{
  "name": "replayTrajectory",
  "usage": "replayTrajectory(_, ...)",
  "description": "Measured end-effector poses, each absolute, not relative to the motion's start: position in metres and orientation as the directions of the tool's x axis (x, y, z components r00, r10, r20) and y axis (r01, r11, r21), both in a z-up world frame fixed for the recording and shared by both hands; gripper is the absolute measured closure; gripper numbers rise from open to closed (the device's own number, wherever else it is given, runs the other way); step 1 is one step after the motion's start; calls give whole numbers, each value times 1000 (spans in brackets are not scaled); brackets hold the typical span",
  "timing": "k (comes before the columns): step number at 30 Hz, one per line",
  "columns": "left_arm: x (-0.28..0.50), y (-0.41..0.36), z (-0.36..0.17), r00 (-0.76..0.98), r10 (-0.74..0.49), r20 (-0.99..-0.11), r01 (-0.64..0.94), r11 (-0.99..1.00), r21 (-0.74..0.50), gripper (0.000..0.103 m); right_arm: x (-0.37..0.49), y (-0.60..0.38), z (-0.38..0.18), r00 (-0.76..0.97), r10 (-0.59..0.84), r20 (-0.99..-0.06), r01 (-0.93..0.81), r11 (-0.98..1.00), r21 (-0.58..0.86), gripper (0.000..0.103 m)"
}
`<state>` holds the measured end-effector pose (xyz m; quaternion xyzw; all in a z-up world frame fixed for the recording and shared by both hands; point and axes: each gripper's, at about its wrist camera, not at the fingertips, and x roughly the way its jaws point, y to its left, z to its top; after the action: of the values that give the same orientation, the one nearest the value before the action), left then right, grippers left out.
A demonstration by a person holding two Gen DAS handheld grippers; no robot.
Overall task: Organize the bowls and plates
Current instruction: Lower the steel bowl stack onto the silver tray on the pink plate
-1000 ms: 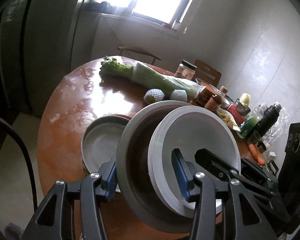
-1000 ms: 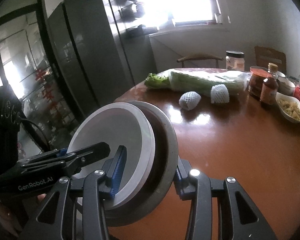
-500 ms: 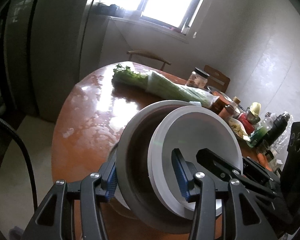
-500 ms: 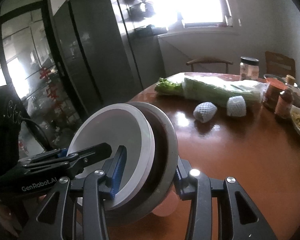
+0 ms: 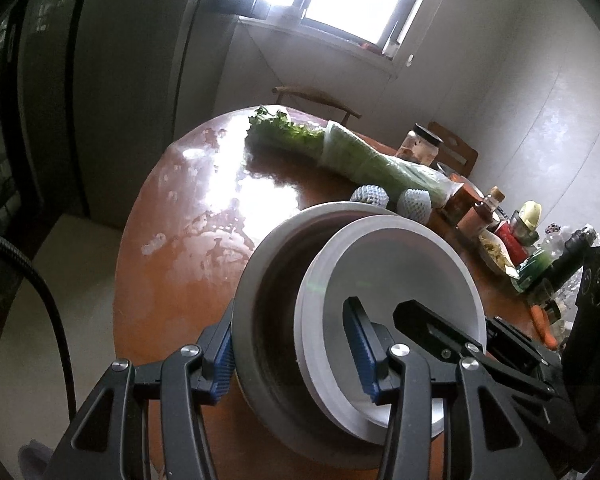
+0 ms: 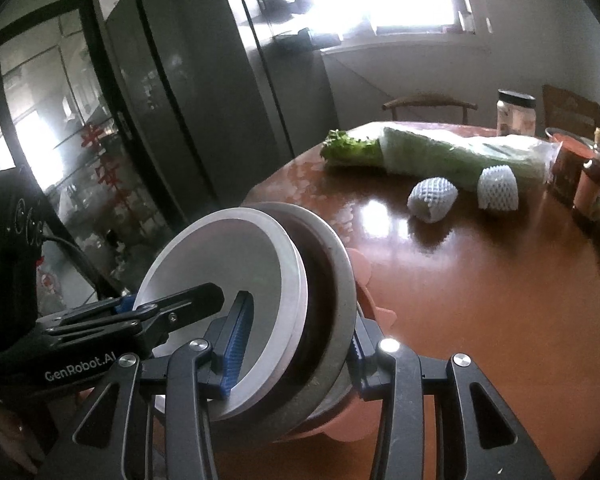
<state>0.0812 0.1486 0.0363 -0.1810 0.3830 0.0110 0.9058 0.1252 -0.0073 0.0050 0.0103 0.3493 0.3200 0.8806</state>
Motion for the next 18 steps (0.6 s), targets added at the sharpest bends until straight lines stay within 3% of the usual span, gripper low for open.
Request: replayTrajectory(18,89,140,25,693,-75,-717,-174,948,-267,54,130,-13,-12,541,563,-625,-540,802,256,59)
